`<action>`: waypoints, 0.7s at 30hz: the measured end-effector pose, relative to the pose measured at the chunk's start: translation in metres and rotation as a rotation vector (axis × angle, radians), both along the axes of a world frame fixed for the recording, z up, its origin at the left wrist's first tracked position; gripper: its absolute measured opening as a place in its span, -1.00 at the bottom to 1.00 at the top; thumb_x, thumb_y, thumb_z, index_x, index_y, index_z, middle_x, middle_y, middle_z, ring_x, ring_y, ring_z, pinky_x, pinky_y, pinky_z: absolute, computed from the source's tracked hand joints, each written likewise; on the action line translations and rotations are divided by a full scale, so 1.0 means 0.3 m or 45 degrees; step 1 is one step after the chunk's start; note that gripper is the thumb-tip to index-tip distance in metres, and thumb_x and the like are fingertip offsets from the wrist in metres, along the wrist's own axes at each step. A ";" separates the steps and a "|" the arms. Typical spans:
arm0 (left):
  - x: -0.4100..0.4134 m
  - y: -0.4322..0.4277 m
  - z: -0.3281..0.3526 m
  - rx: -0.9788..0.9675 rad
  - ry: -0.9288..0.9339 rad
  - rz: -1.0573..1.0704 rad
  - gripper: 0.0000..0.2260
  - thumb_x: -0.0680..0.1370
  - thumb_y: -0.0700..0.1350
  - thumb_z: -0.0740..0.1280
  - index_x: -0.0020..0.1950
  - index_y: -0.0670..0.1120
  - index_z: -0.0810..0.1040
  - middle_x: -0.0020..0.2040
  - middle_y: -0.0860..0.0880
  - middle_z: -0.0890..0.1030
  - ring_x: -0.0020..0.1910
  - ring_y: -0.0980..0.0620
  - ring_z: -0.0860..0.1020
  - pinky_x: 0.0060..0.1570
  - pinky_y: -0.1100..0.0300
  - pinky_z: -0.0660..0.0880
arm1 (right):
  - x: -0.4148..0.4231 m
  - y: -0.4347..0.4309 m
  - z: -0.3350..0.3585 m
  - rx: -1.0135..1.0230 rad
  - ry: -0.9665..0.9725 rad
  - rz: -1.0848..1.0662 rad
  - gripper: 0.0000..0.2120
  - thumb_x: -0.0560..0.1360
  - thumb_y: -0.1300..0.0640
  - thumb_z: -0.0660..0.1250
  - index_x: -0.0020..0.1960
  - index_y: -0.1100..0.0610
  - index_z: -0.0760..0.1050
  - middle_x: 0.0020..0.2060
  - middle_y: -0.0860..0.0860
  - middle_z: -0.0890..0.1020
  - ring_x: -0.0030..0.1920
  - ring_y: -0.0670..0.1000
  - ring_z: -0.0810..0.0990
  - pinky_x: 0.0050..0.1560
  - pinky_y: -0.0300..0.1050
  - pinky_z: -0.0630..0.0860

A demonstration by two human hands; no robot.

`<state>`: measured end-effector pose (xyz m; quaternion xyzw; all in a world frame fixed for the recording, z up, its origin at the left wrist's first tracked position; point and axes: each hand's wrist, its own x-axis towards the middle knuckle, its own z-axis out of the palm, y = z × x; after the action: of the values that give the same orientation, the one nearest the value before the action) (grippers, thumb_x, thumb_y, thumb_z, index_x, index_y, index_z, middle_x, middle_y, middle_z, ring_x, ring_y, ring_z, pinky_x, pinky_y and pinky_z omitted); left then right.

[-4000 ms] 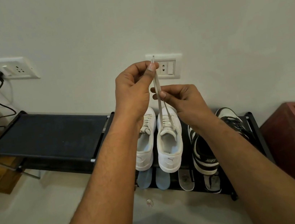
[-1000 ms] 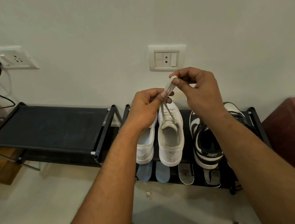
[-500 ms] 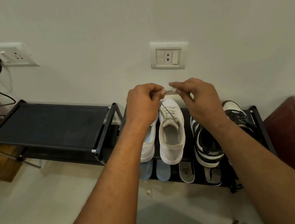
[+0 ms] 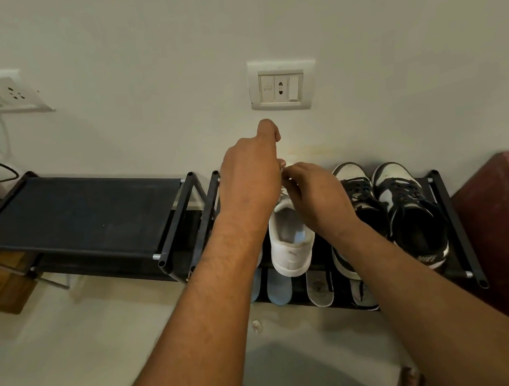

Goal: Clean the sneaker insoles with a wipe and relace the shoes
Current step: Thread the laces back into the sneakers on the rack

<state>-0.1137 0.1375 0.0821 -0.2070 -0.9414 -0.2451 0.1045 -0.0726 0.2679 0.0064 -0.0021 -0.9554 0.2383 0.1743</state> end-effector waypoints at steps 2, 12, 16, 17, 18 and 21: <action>0.001 0.003 0.009 -0.030 0.005 -0.007 -0.70 0.63 -0.25 0.39 0.31 -0.04 0.45 -0.12 -0.01 0.67 -0.17 -0.04 0.55 -0.20 0.06 0.42 | 0.002 -0.014 -0.009 -0.058 -0.031 0.030 -0.79 0.67 0.11 0.23 0.08 0.15 0.63 -0.08 0.07 0.68 -0.09 0.14 0.61 -0.12 0.07 0.55; -0.018 -0.010 0.013 -0.011 -0.027 0.013 -0.68 0.61 -0.26 0.42 0.29 0.02 0.47 -0.18 0.05 0.66 -0.23 0.06 0.48 -0.22 0.10 0.37 | 0.013 0.009 0.003 -0.372 -0.179 0.274 -0.81 0.63 0.15 0.13 -0.09 0.18 0.43 -0.27 0.11 0.56 -0.23 0.16 0.51 -0.19 0.18 0.48; -0.028 -0.015 0.009 0.023 -0.077 0.014 -0.66 0.59 -0.26 0.44 0.25 0.08 0.47 -0.26 0.11 0.62 -0.26 0.21 0.48 -0.22 0.09 0.49 | 0.029 0.027 0.025 -0.480 -0.223 0.374 -0.85 0.63 0.14 0.16 -0.05 0.17 0.45 -0.21 0.09 0.56 -0.18 0.05 0.51 -0.17 0.00 0.43; -0.029 -0.016 0.009 0.033 -0.092 0.007 -0.65 0.59 -0.26 0.44 0.24 0.09 0.47 -0.26 0.11 0.63 -0.25 0.21 0.50 -0.20 0.07 0.54 | 0.030 0.028 0.028 -0.489 -0.235 0.388 -0.82 0.67 0.09 0.18 -0.01 0.16 0.47 -0.18 0.06 0.58 -0.16 -0.02 0.52 -0.15 -0.07 0.43; -0.030 -0.016 0.009 0.041 -0.110 -0.003 -0.65 0.59 -0.26 0.44 0.23 0.11 0.46 -0.26 0.11 0.63 -0.22 0.19 0.53 -0.18 0.05 0.58 | 0.029 0.029 0.025 -0.481 -0.251 0.389 -0.78 0.70 0.02 0.21 0.02 0.15 0.49 -0.14 0.03 0.60 -0.12 -0.08 0.54 -0.11 -0.11 0.45; -0.027 -0.015 0.008 0.037 -0.155 -0.037 -0.66 0.59 -0.24 0.42 0.19 0.15 0.46 -0.25 0.11 0.65 -0.16 0.12 0.60 -0.13 0.02 0.62 | 0.019 0.029 0.013 -0.425 -0.282 0.388 -0.64 0.70 -0.15 0.18 0.09 0.15 0.50 -0.10 0.07 0.63 -0.07 0.05 0.59 -0.02 0.11 0.54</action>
<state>-0.1218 0.1328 0.0846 -0.2038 -0.9392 -0.2723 0.0463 -0.0669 0.2767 0.0104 0.0872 -0.9053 0.4147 0.0279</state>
